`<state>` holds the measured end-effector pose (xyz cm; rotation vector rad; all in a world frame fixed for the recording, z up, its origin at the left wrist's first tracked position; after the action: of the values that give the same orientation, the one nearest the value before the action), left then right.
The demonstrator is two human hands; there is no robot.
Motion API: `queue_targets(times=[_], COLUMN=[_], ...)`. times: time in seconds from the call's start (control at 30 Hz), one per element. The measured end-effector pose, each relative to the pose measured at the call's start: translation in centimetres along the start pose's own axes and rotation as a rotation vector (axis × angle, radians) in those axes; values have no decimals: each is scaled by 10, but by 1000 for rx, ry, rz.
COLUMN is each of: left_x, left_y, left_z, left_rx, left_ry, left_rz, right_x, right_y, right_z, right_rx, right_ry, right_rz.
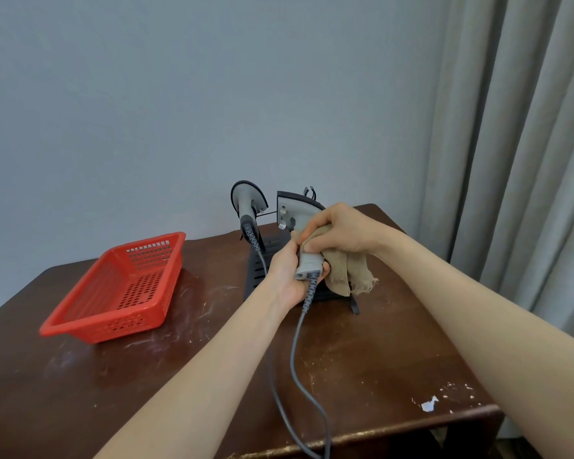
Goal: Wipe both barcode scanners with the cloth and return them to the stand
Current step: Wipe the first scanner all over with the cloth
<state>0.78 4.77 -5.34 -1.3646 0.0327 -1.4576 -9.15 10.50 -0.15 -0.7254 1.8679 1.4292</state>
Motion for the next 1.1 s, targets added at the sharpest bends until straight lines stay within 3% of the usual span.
queue_targets(times=[0.17, 0.23, 0.3, 0.4, 0.47, 0.5, 0.63, 0.7, 0.83, 0.9, 1.0, 1.1], left_x=[4, 9, 12, 13, 15, 16, 18, 17, 15, 18, 23, 25], left_y=[2, 3, 3, 5, 6, 6, 4, 1, -3, -4, -2, 1], left_z=[7, 7, 9, 10, 12, 13, 15, 14, 11, 15, 18, 18], left_rx=[13, 17, 28, 17, 22, 46, 117, 76, 8, -1, 40, 82], left_ry=[-14, -35, -56, -55, -40, -42, -58, -48, -86, -84, -80, -127], left_rz=[6, 5, 4, 16, -7, -23, -72, -50, -49, -96, -144, -208], right_x=[9, 9, 6, -4, -9, -8, -4, -6, -14, -12, 4, 20], right_y=[16, 17, 13, 5, 5, 6, 18, 14, 3, 6, 15, 15], right_z=[-12, -10, -7, 6, 11, 9, -1, 0, 10, 10, 7, 6], right_rx=[528, 624, 488, 39, -114, -76, 410, 323, -103, -35, 256, 376], right_ry=[-82, -61, -18, -13, -46, -54, 7, 40, -77, -141, -191, -203], right_rz=[287, 175, 55, -103, -79, -61, -128, -174, -128, -77, -34, -125])
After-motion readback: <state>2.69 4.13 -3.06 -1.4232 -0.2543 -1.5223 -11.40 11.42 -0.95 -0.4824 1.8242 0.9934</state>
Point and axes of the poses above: each hand's wrist, its own z-axis away from the middle knuckle, its own y-axis out of the back of the hand, x = y × z, the point moved 2 cm from there along -z, towards the middle knuckle, and after that the axes turned 1 degree about x, right-handed, at the moved point
